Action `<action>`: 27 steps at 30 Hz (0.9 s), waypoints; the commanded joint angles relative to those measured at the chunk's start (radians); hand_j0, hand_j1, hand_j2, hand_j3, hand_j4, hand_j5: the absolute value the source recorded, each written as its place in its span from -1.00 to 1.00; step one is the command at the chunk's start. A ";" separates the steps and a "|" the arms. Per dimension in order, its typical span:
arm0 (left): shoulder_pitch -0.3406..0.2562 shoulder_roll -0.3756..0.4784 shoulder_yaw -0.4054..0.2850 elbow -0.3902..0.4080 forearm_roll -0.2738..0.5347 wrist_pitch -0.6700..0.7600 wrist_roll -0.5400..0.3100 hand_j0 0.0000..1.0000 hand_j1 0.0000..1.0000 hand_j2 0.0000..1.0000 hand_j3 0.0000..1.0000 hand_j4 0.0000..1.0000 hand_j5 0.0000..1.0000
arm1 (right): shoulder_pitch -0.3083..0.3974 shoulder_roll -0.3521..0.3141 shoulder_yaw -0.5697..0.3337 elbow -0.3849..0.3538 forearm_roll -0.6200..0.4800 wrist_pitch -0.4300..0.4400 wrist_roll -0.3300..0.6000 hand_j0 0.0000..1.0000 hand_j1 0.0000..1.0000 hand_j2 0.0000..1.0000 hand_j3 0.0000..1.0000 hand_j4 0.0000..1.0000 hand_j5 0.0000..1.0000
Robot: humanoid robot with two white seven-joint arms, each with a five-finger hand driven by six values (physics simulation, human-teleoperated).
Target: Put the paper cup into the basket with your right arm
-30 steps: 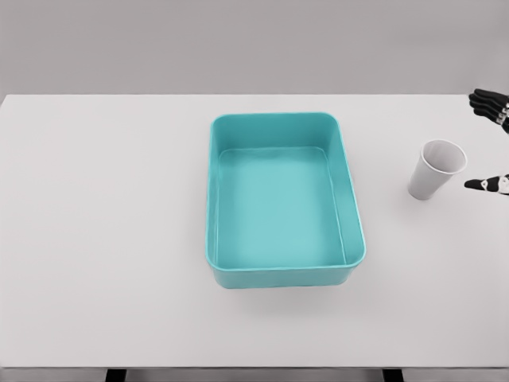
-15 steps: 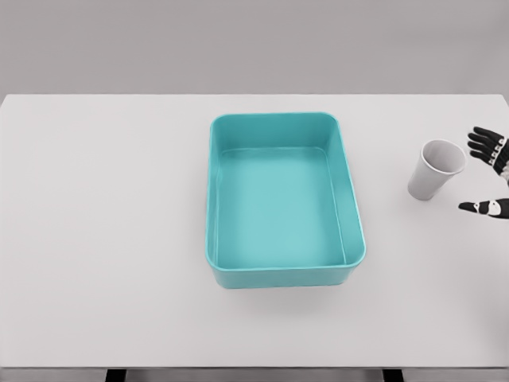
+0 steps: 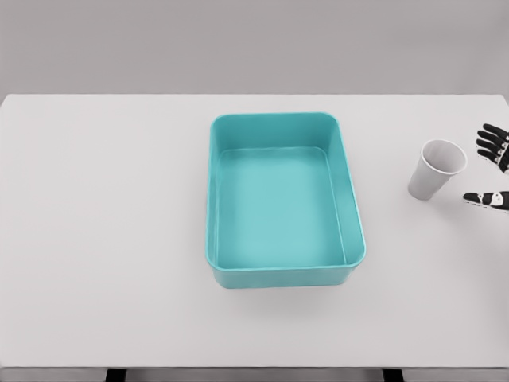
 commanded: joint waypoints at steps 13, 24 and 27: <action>0.000 0.000 0.000 0.000 0.000 0.000 0.000 1.00 1.00 1.00 1.00 1.00 1.00 | -0.051 0.046 0.088 0.072 0.005 -0.003 0.000 1.00 1.00 1.00 1.00 1.00 1.00; 0.000 0.000 0.000 0.000 0.000 0.000 0.000 1.00 1.00 1.00 1.00 1.00 1.00 | -0.071 0.046 0.088 0.110 0.002 -0.006 0.000 1.00 1.00 1.00 1.00 1.00 1.00; 0.000 0.000 0.000 0.000 0.000 0.001 0.000 1.00 1.00 1.00 1.00 1.00 1.00 | -0.091 0.079 0.088 0.125 0.005 -0.006 0.000 1.00 1.00 1.00 1.00 1.00 1.00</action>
